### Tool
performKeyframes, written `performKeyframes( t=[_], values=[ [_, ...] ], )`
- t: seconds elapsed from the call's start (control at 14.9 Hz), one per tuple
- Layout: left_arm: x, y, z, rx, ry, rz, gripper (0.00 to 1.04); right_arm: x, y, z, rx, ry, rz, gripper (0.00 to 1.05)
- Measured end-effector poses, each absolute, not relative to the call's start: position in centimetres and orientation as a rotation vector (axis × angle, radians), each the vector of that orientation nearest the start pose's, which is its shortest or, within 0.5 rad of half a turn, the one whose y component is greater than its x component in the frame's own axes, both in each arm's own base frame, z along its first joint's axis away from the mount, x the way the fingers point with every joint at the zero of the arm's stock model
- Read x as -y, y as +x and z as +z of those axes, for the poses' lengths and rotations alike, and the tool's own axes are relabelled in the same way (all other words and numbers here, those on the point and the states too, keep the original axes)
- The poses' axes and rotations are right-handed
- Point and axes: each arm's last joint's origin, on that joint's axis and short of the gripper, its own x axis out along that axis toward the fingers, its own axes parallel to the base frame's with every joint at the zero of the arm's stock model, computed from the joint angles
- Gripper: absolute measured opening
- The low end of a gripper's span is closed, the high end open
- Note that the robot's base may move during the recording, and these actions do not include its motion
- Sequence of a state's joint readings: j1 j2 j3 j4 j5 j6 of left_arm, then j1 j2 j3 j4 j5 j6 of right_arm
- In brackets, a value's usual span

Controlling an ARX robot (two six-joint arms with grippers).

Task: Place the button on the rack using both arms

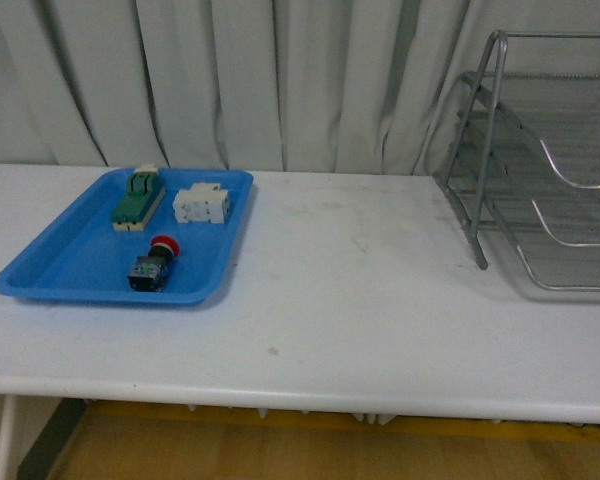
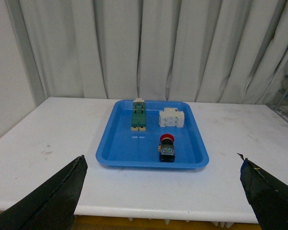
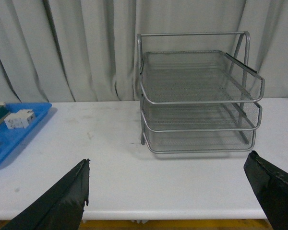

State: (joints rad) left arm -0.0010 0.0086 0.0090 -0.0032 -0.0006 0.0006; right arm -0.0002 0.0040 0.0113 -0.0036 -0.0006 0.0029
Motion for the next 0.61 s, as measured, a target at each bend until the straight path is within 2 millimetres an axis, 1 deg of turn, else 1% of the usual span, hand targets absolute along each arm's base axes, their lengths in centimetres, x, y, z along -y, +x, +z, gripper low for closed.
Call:
performKeyframes(
  t=[0.61],
  values=[
    [0.01,9.77,16.56,-0.003,0.001,0.0,0.98,0.0,9.73,16.67,0.004,0.003,0.0,0.98]
  ],
)
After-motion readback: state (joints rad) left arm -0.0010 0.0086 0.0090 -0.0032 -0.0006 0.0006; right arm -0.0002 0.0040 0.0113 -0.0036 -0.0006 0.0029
